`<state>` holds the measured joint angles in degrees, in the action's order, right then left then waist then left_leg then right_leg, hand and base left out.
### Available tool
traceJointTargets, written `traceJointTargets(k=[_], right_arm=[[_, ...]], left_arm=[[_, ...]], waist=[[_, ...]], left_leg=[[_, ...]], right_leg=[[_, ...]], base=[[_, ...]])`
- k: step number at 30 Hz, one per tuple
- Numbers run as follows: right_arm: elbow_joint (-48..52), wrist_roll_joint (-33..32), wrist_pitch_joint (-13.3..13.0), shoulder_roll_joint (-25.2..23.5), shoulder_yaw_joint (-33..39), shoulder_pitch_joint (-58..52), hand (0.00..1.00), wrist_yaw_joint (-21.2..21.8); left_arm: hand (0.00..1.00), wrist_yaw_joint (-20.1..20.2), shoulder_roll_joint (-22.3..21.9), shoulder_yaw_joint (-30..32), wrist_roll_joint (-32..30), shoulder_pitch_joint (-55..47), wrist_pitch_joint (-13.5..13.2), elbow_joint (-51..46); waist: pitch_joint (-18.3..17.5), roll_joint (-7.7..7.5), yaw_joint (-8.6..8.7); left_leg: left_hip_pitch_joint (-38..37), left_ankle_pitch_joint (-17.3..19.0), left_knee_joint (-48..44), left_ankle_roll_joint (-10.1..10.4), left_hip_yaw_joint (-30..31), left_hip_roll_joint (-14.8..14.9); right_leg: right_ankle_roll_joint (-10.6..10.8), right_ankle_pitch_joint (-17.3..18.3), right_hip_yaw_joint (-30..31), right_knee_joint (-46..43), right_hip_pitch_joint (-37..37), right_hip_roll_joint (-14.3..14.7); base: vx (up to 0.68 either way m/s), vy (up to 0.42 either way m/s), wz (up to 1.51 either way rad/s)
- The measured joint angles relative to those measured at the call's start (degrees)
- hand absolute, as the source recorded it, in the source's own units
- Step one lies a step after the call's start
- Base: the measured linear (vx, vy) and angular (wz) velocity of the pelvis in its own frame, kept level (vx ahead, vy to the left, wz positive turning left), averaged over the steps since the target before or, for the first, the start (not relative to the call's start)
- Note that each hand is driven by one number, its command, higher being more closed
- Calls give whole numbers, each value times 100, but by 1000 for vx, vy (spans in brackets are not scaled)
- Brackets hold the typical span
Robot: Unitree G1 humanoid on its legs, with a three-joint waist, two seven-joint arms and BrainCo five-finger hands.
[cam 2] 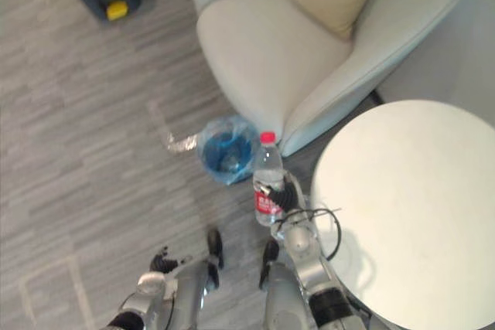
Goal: Gather rubbish on tea table into small bin, then transfer packed bag to large trash can.
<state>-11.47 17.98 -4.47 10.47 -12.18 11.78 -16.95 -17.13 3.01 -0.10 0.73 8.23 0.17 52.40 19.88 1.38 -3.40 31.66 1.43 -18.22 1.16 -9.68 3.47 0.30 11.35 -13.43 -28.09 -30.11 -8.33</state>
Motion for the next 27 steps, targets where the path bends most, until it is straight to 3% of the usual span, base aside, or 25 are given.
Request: traceJointTargets(k=[12,18,27], right_arm=[[-366,-34,284,756,194,2304,100,-570],[-1068,-62,345,1082,195,3760,100,-847],[-1899,-290,349,1430,179,5249,100,-1088]], left_arm=[[0,-289,-47,118,406,888,-228,-860],[0,-306,-27,75,626,1195,-306,-1037],[0,-299,-51,56,995,1316,-515,-1412]], waist=[[404,4,-131],[451,-1,-300],[456,-1,-377]], left_leg=[[2612,-86,-1027,-111,276,-35],[3376,-100,-1256,-143,342,-133],[4136,-117,-1508,-140,457,-205]], right_leg=[[-52,113,-320,-1198,-2394,-372],[-96,171,-343,-1531,-3122,-523],[-45,297,-340,-1879,-3835,-613]], base=[[-70,14,18],[-26,12,12],[-17,10,9]])
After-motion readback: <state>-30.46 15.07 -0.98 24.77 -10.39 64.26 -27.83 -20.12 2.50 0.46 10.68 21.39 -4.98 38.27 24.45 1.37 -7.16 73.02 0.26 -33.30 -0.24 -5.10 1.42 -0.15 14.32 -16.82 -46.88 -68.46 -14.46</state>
